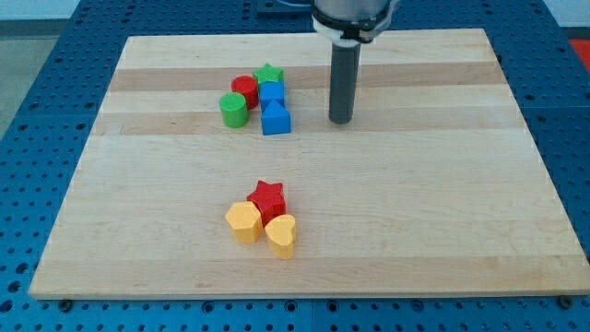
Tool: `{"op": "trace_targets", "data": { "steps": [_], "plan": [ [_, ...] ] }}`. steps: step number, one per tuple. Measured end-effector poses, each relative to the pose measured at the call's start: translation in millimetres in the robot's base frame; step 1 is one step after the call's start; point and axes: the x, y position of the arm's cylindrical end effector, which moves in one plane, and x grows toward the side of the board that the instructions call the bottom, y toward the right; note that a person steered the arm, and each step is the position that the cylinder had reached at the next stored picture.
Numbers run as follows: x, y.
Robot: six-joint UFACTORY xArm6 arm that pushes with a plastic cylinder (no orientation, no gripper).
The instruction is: Move the blue cube into the red circle
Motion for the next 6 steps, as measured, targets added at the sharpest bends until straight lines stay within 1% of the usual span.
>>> {"op": "trace_targets", "data": {
  "steps": [1,3,4,6],
  "plan": [
    [-14,-34],
    [-48,-65],
    [-49,-72],
    [-45,-59]
  ]
}}
